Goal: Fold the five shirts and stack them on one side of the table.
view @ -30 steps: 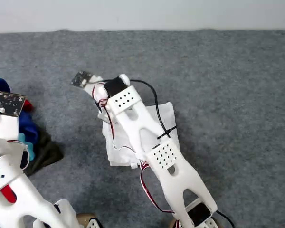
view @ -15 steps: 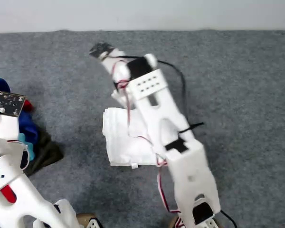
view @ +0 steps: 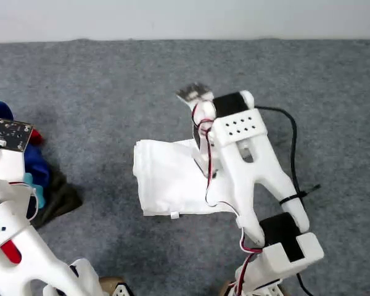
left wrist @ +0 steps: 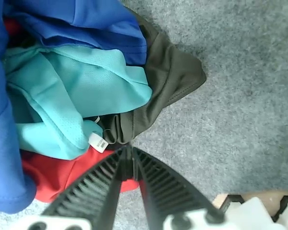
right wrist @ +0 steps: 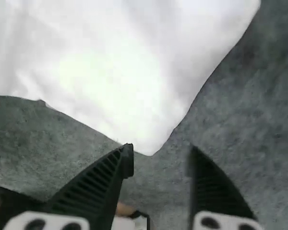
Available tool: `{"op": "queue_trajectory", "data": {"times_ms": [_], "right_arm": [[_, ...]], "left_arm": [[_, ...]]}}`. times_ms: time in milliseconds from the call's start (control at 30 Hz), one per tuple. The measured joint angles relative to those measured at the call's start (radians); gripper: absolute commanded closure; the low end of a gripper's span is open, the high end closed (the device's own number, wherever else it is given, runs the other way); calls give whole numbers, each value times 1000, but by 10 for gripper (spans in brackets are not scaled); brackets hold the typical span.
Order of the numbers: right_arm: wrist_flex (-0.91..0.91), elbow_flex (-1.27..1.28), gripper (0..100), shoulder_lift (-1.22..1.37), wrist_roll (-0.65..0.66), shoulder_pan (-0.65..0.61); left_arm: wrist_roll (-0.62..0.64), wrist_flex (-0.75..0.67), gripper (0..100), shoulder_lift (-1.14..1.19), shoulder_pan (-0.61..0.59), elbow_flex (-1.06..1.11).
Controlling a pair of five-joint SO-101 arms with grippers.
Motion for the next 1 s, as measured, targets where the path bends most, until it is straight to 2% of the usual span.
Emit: {"op": "queue_trajectory", "data": {"times_ms": [533, 800, 1000], "right_arm": [[-502, 468, 736, -9, -15, 5], [-546, 443, 749, 130, -89, 3], [-502, 356, 998, 224, -89, 9]], "left_arm": [[0, 0, 985, 0, 0, 0], [0, 0, 985, 0, 0, 0], [0, 0, 985, 0, 0, 0]]}}
